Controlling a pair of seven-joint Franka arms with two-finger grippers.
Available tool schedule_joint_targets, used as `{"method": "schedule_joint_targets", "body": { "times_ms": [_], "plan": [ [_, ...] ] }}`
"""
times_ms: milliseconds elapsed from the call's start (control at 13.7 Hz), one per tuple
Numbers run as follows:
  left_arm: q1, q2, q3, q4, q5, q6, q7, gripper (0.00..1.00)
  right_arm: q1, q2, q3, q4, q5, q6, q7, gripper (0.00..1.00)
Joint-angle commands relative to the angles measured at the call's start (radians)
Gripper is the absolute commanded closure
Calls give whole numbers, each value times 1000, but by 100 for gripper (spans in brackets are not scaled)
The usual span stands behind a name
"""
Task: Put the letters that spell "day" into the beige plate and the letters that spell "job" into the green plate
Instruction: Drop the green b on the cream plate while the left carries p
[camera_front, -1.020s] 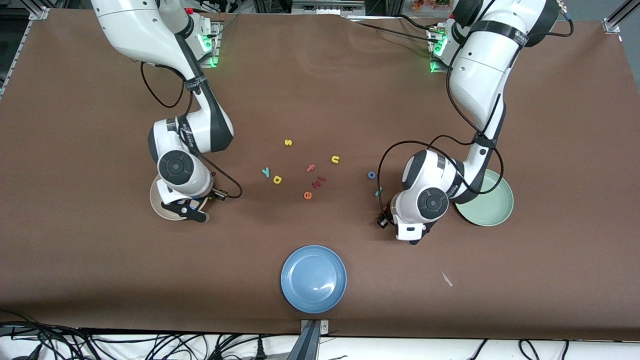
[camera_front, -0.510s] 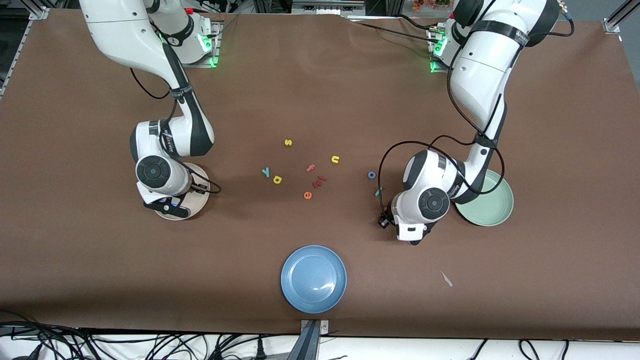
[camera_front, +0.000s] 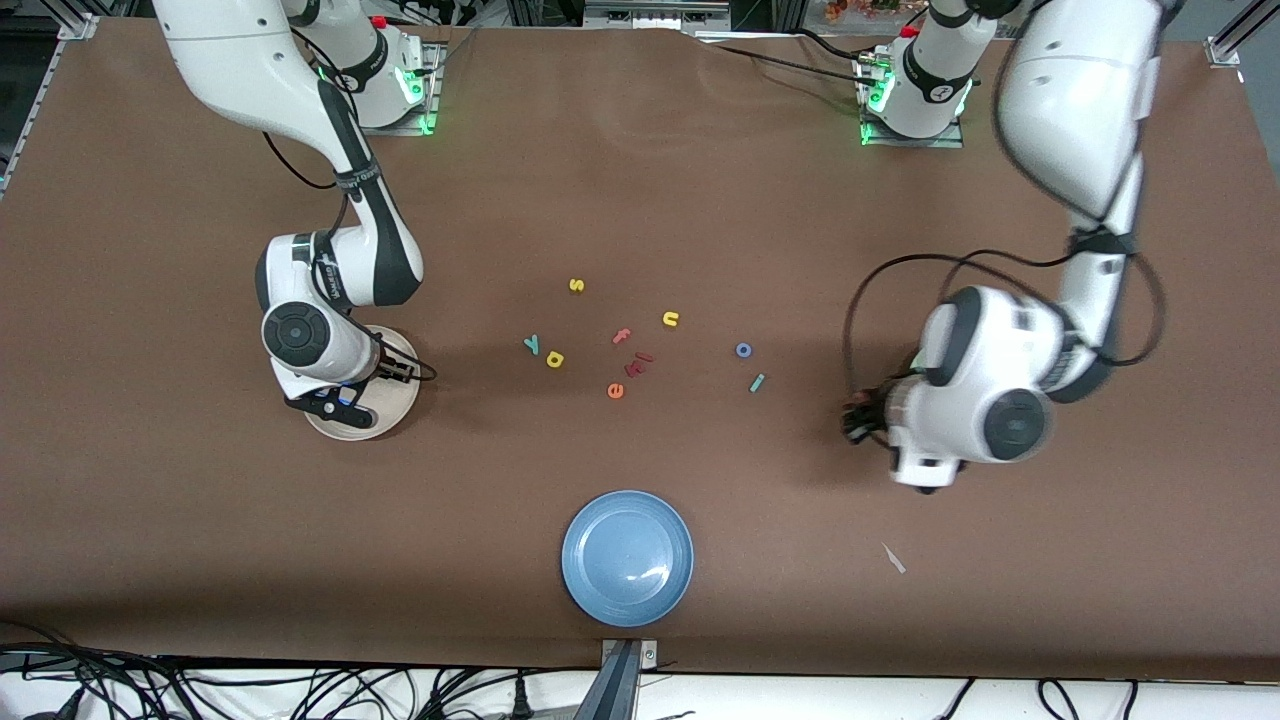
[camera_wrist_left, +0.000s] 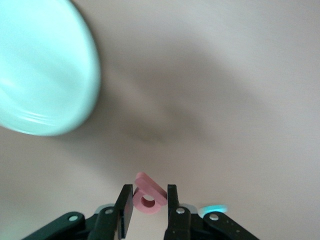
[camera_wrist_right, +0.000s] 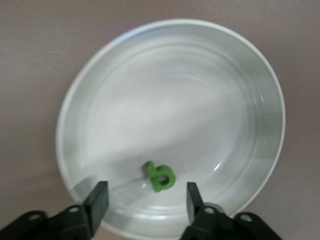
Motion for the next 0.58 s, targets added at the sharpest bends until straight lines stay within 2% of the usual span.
{"method": "schedule_joint_targets", "body": {
  "times_ms": [0, 146, 364, 510],
  "plan": [
    [116, -36, -9, -61, 91, -92, 205, 99, 3, -25, 55, 65, 34, -87, 79, 0],
    [194, -33, -9, -115, 115, -70, 327, 99, 3, -23, 92, 72, 105, -78, 136, 0],
    [236, -33, -9, -233, 142, 67, 403, 99, 3, -17, 187, 67, 109, -61, 23, 0],
    [241, -35, -9, -293, 161, 150, 405, 97, 24, -9, 197, 52, 108, -27, 70, 0]
  ]
}}
